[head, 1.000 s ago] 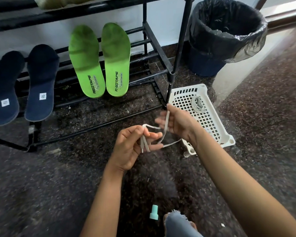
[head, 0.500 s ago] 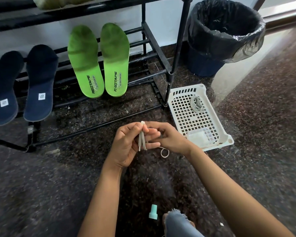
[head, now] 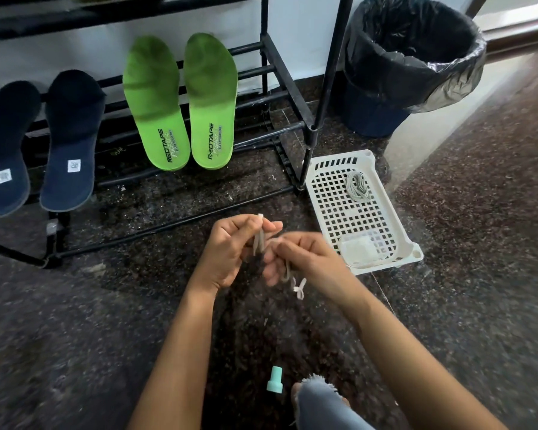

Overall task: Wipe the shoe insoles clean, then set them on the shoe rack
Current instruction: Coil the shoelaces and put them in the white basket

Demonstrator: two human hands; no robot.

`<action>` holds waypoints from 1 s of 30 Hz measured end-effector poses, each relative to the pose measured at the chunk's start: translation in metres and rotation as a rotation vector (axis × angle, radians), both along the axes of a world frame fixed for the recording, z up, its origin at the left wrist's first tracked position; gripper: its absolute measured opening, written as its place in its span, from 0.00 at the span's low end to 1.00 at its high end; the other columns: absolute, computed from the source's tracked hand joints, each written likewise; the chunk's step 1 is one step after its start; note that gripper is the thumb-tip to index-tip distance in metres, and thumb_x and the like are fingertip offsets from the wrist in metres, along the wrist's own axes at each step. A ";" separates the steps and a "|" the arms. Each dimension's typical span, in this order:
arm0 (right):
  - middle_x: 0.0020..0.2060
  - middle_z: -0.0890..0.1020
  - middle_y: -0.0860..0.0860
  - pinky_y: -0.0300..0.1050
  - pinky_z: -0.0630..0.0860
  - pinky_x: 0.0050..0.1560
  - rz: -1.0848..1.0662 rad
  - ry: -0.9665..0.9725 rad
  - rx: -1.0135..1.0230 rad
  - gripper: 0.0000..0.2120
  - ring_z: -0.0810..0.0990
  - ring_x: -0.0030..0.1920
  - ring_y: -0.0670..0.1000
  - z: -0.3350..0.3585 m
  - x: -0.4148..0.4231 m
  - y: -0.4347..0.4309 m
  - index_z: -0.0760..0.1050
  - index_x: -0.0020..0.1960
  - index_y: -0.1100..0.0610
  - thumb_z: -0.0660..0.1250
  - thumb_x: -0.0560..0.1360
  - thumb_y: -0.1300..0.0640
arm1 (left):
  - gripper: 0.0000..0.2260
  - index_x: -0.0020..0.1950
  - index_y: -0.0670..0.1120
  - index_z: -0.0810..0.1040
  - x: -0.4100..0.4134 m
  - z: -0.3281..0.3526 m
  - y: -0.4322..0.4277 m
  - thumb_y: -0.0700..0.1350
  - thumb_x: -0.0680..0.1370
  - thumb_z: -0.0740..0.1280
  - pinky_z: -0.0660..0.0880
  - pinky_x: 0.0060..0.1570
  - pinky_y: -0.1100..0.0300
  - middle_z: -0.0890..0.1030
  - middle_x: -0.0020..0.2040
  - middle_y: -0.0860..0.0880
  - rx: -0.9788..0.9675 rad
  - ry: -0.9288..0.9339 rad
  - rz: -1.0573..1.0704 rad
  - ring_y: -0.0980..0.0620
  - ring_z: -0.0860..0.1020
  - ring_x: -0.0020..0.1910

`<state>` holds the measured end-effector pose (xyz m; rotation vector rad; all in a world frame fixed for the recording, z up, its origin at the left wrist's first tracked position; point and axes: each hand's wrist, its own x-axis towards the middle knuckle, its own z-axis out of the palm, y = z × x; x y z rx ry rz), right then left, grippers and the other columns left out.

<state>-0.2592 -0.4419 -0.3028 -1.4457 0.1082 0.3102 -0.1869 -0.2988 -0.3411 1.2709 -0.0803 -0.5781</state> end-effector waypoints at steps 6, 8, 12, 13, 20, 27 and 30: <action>0.33 0.83 0.53 0.38 0.74 0.28 -0.154 0.050 0.125 0.12 0.77 0.25 0.46 0.062 0.049 -0.016 0.75 0.42 0.61 0.56 0.80 0.61 | 0.18 0.44 0.44 0.85 -0.006 0.001 0.001 0.59 0.70 0.74 0.78 0.56 0.50 0.84 0.47 0.39 -0.046 -0.007 -0.150 0.41 0.82 0.55; 0.35 0.84 0.54 0.37 0.76 0.32 -0.245 0.086 0.176 0.12 0.78 0.26 0.45 0.067 0.067 -0.024 0.75 0.41 0.59 0.57 0.80 0.60 | 0.19 0.43 0.43 0.85 -0.009 0.001 0.003 0.59 0.71 0.73 0.76 0.59 0.47 0.84 0.47 0.37 -0.078 0.002 -0.184 0.38 0.81 0.57; 0.38 0.84 0.58 0.38 0.79 0.34 -0.428 0.152 0.270 0.09 0.82 0.30 0.45 0.058 0.098 -0.030 0.75 0.44 0.61 0.57 0.80 0.62 | 0.15 0.41 0.45 0.84 -0.015 -0.002 0.007 0.57 0.74 0.71 0.67 0.67 0.38 0.85 0.44 0.40 -0.050 -0.028 -0.274 0.37 0.82 0.53; 0.38 0.83 0.58 0.39 0.80 0.34 -0.475 0.170 0.255 0.08 0.83 0.31 0.46 0.048 0.103 -0.032 0.74 0.45 0.62 0.57 0.80 0.64 | 0.15 0.40 0.46 0.84 -0.018 -0.002 0.008 0.57 0.74 0.71 0.71 0.64 0.40 0.85 0.42 0.41 -0.083 -0.008 -0.261 0.37 0.82 0.53; 0.35 0.80 0.54 0.34 0.74 0.31 -0.304 0.254 -0.230 0.07 0.77 0.28 0.42 -0.057 0.065 -0.030 0.75 0.47 0.64 0.61 0.79 0.62 | 0.15 0.36 0.44 0.81 -0.022 0.005 0.013 0.56 0.71 0.74 0.78 0.52 0.38 0.84 0.40 0.40 -0.301 0.068 -0.157 0.38 0.83 0.51; 0.39 0.81 0.49 0.45 0.72 0.45 -0.097 0.347 -0.508 0.17 0.77 0.41 0.46 -0.091 0.019 -0.034 0.78 0.48 0.60 0.63 0.76 0.45 | 0.14 0.36 0.44 0.80 -0.020 0.004 0.006 0.51 0.77 0.69 0.79 0.50 0.38 0.84 0.43 0.38 -0.228 0.102 -0.108 0.38 0.83 0.51; 0.41 0.80 0.52 0.44 0.73 0.45 0.177 0.266 -0.780 0.08 0.78 0.43 0.50 -0.082 0.014 -0.037 0.77 0.50 0.60 0.66 0.75 0.56 | 0.16 0.34 0.45 0.81 -0.017 0.003 0.003 0.46 0.78 0.60 0.80 0.49 0.41 0.84 0.42 0.38 -0.181 0.132 -0.078 0.39 0.84 0.48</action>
